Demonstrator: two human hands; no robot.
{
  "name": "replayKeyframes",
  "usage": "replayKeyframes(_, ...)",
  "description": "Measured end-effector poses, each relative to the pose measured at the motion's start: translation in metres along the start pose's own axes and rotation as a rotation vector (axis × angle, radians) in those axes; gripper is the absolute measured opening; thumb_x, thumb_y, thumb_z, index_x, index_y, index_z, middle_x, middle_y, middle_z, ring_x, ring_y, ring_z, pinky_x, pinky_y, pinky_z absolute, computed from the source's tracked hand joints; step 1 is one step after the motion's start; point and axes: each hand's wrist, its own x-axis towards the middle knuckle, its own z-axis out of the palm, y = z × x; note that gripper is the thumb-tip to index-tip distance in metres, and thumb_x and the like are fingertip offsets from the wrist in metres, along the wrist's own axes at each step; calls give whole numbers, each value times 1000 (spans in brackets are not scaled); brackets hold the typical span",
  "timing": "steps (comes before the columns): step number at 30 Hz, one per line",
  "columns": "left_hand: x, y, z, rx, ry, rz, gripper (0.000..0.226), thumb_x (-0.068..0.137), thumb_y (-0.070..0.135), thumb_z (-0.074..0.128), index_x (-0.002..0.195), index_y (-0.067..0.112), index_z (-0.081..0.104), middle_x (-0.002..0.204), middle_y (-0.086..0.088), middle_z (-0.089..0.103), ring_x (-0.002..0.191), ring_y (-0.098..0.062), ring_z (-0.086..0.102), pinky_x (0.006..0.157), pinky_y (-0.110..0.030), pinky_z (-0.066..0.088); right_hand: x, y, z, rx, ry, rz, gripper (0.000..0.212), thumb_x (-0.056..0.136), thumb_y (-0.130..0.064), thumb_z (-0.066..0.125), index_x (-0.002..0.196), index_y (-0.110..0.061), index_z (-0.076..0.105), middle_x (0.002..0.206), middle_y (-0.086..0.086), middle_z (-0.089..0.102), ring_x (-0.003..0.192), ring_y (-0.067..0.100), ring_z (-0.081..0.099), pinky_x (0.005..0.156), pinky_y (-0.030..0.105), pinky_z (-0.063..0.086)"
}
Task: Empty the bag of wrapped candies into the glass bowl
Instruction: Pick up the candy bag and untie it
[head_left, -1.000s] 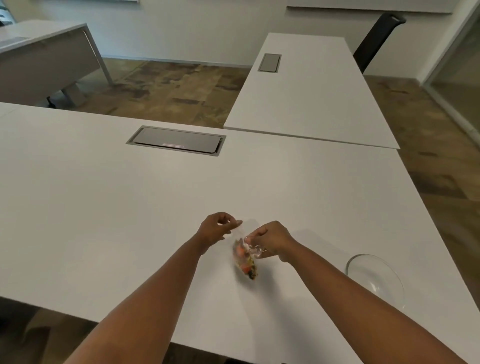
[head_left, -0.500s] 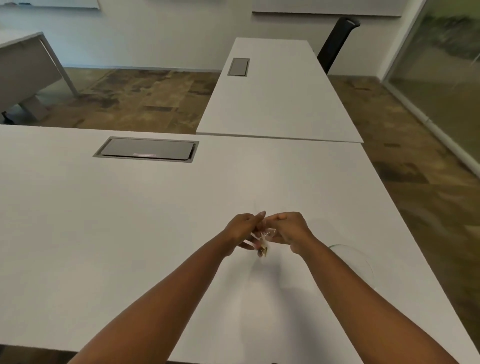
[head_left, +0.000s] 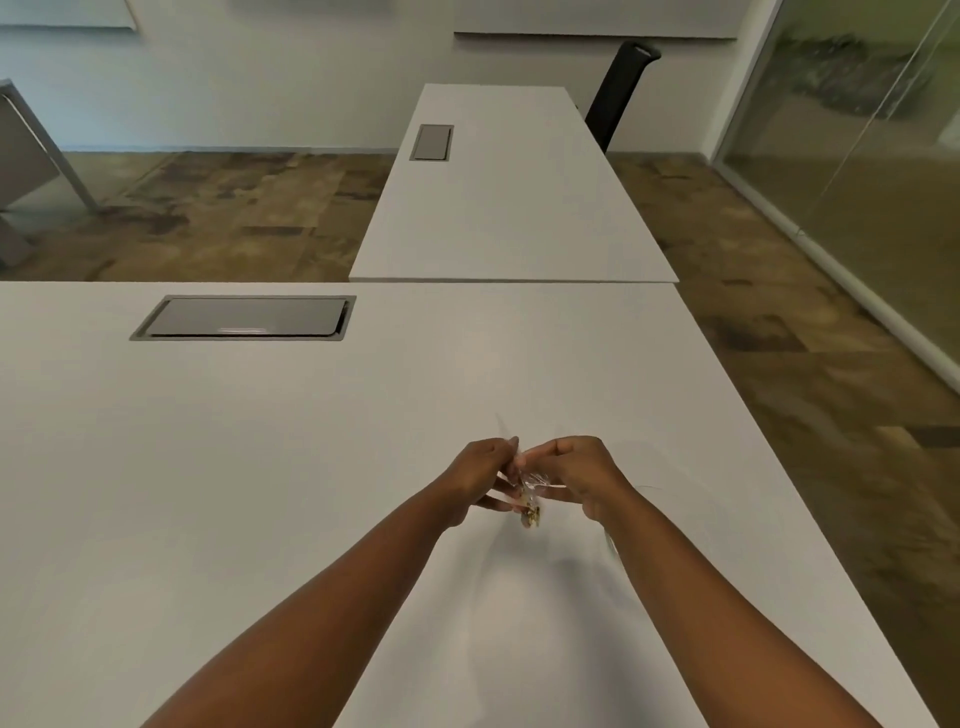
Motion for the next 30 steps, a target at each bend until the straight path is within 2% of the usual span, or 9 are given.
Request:
replayKeyframes(6,7,-2,4,53,-8,45,30,99,26,34,91,6,55,77,-3,57,68,-13,57,54,-16,52,3,2,-5,44,9,73,18,77,-9,72,65,-9,60,73,7,64,68,16,63,56,26,56)
replayKeyframes(9,11,-1,5,78,7,37,28,99,21,35,88,7,57,79,-5,59,73,-15,57,62,-21,51,7,2,-5,56,42,98,18,80,-8,69,67,-8,57,73,9,64,65,19,62,56,28,53)
replayKeyframes(12,13,-2,5,101,15,34,30,97,19,36,78,11,57,76,-3,59,74,-15,58,63,-22,49,9,4,-5,18,63,70,18,80,-7,69,65,-9,59,73,9,65,65,19,63,53,27,52)
replayKeyframes(14,15,-2,6,116,11,39,28,97,19,37,76,11,55,75,-2,59,73,-13,57,64,-21,47,10,7,-4,-41,92,19,17,78,-4,69,64,-11,62,76,10,66,68,22,65,58,31,57)
replayKeyframes(17,16,-2,8,121,0,39,25,96,18,40,79,8,55,77,-4,60,75,-14,57,65,-20,47,10,9,-2,-135,144,-48,18,78,-6,69,62,-15,67,78,9,68,78,29,69,75,43,61)
replayKeyframes(20,19,0,8,136,14,34,25,94,16,41,80,6,58,85,-10,62,81,-19,58,64,-20,48,10,8,-3,-201,212,-83,7,77,-8,69,71,-7,73,77,7,69,82,30,70,77,46,60)
replayKeyframes(22,21,1,8,177,34,29,23,93,16,42,84,5,60,88,-12,63,81,-19,58,64,-21,47,11,8,-5,-224,270,-93,8,76,-7,68,76,-3,75,76,7,69,80,29,69,76,46,61)
replayKeyframes(27,25,6,7,276,92,14,24,89,19,47,82,4,65,72,-5,61,67,-11,56,61,-22,45,15,5,-10,-313,376,-141,11,75,-8,66,65,-9,72,64,0,67,73,30,72,76,46,60)
replayKeyframes(30,26,9,5,296,118,-1,23,87,19,48,81,4,64,66,-1,59,63,-9,55,60,-22,44,17,4,-13,-345,416,-147,15,75,-8,64,61,-12,68,67,6,71,70,30,72,75,44,60)
